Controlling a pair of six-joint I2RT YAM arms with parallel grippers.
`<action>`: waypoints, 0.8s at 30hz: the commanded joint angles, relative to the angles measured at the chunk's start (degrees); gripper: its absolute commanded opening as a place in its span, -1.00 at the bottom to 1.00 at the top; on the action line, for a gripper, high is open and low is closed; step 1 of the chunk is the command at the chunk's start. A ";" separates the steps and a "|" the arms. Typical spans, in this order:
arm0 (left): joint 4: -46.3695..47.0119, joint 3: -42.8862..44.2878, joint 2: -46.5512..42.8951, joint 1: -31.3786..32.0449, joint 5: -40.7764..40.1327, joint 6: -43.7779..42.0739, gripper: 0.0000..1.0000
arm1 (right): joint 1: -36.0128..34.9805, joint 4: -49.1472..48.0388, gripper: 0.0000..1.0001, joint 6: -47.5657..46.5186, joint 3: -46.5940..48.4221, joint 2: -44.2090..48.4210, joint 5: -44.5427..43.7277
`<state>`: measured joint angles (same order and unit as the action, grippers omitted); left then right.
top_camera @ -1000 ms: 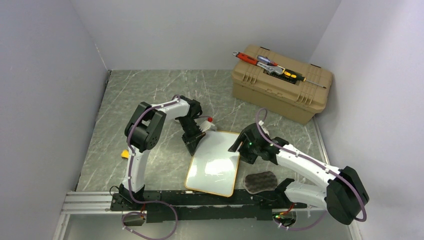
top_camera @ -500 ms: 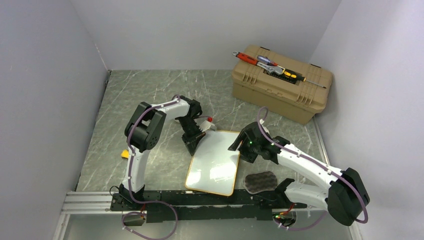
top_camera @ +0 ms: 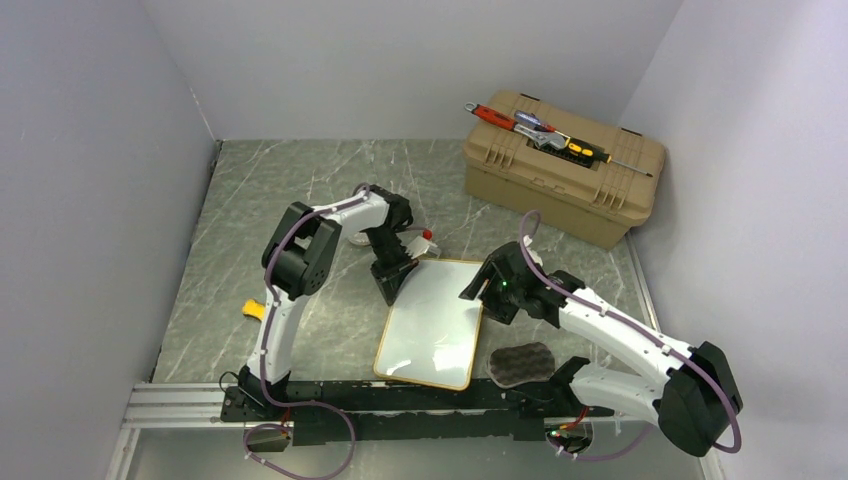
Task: Erase the whiteboard
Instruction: Adjust the whiteboard at the center of the board.
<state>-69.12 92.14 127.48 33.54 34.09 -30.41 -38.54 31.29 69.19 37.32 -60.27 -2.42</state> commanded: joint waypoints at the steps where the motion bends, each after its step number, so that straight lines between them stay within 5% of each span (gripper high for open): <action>1: 14.48 5.98 3.90 4.06 8.68 -0.01 -0.92 | -0.28 -10.48 0.35 3.15 0.49 0.64 5.49; 14: 15.76 2.46 3.61 1.31 4.26 1.13 -0.92 | 13.63 -17.11 0.33 -7.38 -7.03 -5.97 14.01; 24: 16.55 -0.87 2.50 -1.10 3.39 0.78 -0.92 | 15.67 -7.15 0.41 -20.97 -7.83 -5.63 3.52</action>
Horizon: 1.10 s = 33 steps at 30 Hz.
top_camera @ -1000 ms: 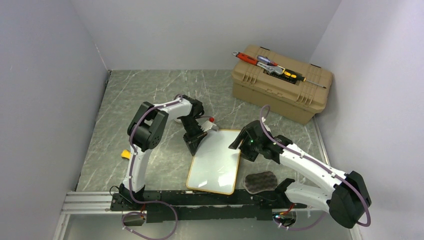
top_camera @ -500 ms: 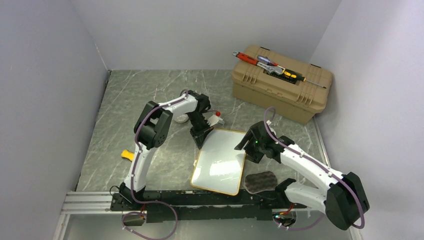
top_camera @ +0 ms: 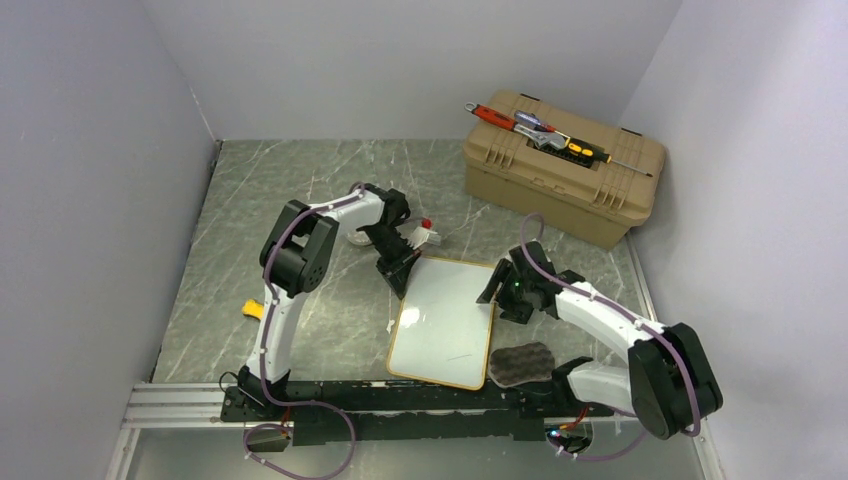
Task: Erase the whiteboard
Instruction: Adjust the whiteboard at the center of the board.
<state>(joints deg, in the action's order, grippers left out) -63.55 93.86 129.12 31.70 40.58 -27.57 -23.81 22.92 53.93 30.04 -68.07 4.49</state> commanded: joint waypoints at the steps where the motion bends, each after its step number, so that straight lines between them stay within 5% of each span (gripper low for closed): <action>1: 11.15 -3.01 0.77 0.71 -3.02 -2.09 -0.91 | 1.30 -0.16 0.41 -5.65 -1.77 2.45 -1.96; 9: 11.77 -4.06 0.92 1.05 -0.86 -1.53 -0.92 | 1.55 -24.80 0.21 -0.71 -10.04 -0.36 19.95; 14: 12.04 -3.96 0.78 1.72 -1.09 -1.18 -0.92 | 0.09 -29.35 0.08 1.48 -6.28 1.20 26.58; 22: 11.62 -2.95 -0.03 1.89 -1.79 -0.39 -0.91 | -9.71 -30.61 -0.18 3.54 2.98 -2.83 25.29; 27: 11.69 -3.12 -1.46 1.45 -1.47 0.04 -0.92 | -10.75 -27.21 -0.58 3.03 5.39 -1.72 21.79; 29: 11.36 -2.67 -2.17 1.18 -1.61 0.15 -0.91 | -10.81 -23.57 -1.00 1.44 7.14 -1.71 20.02; 33: 11.43 -2.20 -5.83 0.25 -4.41 0.65 -0.49 | -10.75 -14.34 -1.00 -2.61 11.31 -1.65 16.48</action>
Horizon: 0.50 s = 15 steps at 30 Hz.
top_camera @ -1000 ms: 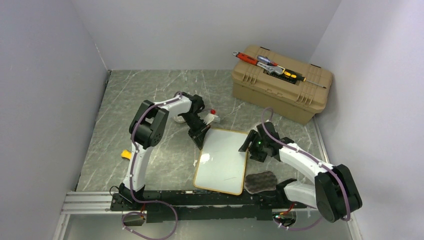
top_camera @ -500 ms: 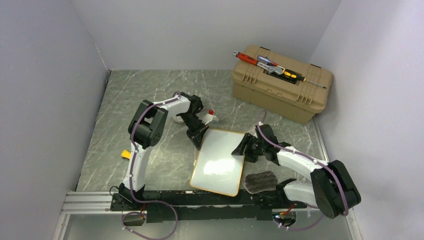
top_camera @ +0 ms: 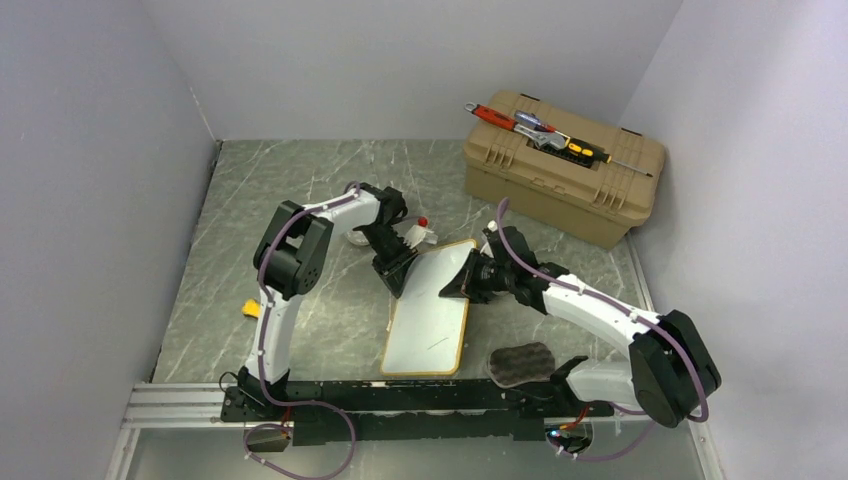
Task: Erase the whiteboard
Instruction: Adjust the whiteboard at the center of the board.
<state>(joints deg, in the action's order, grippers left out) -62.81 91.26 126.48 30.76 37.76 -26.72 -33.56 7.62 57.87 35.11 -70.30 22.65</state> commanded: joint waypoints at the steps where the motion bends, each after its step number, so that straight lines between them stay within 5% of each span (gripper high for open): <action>1: 10.73 0.60 -4.52 0.77 -2.88 -0.02 0.46 | -0.99 3.14 -1.00 -7.89 7.88 0.50 -2.20; 2: 10.27 1.16 -5.83 0.22 -4.44 0.00 0.92 | -0.98 5.38 -1.00 -9.79 9.50 0.26 -2.71; 3: 9.21 2.04 -6.99 -0.47 -5.25 -0.04 0.98 | -0.98 7.81 -1.00 -11.32 11.39 0.09 -3.15; 15: -5.22 14.88 -18.54 -13.79 -7.64 -0.94 0.99 | -1.20 29.88 -1.00 -25.65 35.80 -12.37 -5.97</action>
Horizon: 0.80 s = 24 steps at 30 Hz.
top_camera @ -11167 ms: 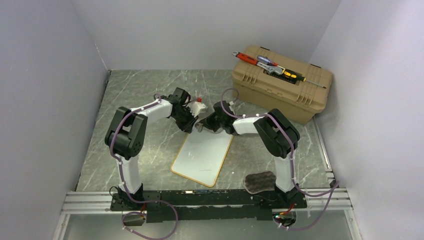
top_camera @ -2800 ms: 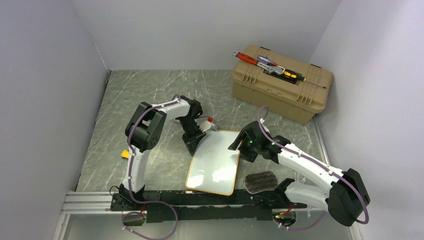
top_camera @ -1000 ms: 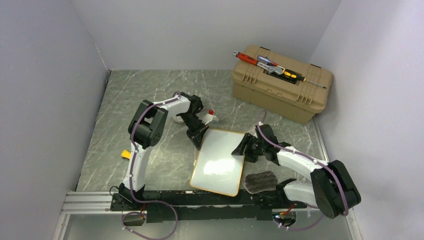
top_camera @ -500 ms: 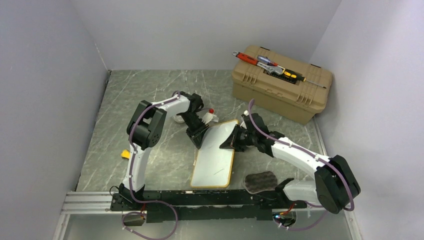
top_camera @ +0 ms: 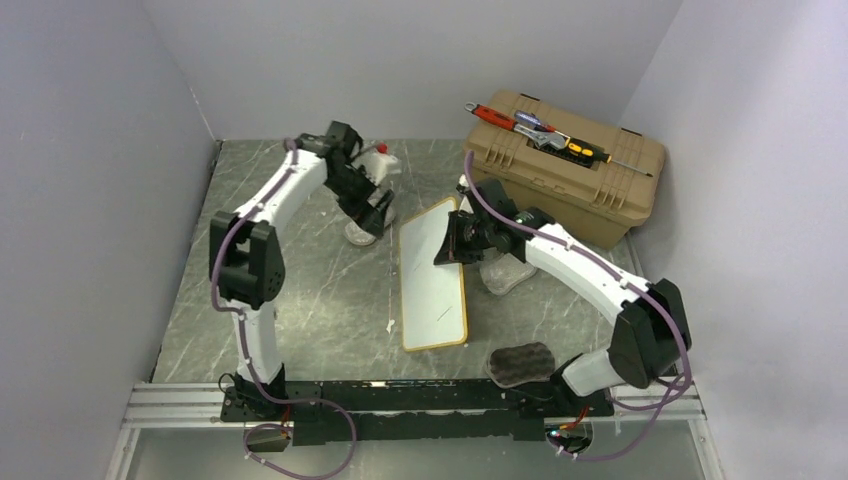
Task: Erase the whiteboard
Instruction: Adjust the whiteboard at the center of the board.
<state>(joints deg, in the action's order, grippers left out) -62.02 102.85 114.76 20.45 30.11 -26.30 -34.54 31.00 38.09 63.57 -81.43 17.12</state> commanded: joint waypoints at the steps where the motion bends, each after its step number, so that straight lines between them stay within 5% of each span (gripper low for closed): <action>1: -6.22 3.36 -8.05 -4.74 0.26 -1.06 0.99 | -0.53 7.41 -1.00 -7.32 9.07 -1.85 -0.67; 6: -3.60 3.67 -14.91 -10.30 -5.92 4.48 0.99 | -4.50 15.81 -1.00 -15.69 21.48 -6.44 -7.63; 10: 1.89 1.83 -23.06 -19.41 -1.65 12.78 0.99 | -10.61 23.16 -1.00 -21.99 32.26 -13.37 -18.37; 14: 11.64 -6.67 -32.41 -23.64 -11.63 17.44 0.99 | -17.28 28.54 -1.00 -28.22 43.54 -21.68 -27.14; 19: 4.72 -2.37 -29.01 -25.53 -13.73 20.11 0.99 | -24.60 36.40 -1.00 -36.69 56.85 -33.60 -38.64; 24: 2.54 -4.01 -25.16 -26.51 -14.76 21.03 0.99 | -30.26 32.57 -1.00 -41.69 54.21 -35.33 -47.17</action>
<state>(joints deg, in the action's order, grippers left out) -56.60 100.75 86.19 -5.26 17.72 -7.81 -62.22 63.02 3.18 118.17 -115.92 -18.59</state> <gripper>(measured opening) 0.994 0.035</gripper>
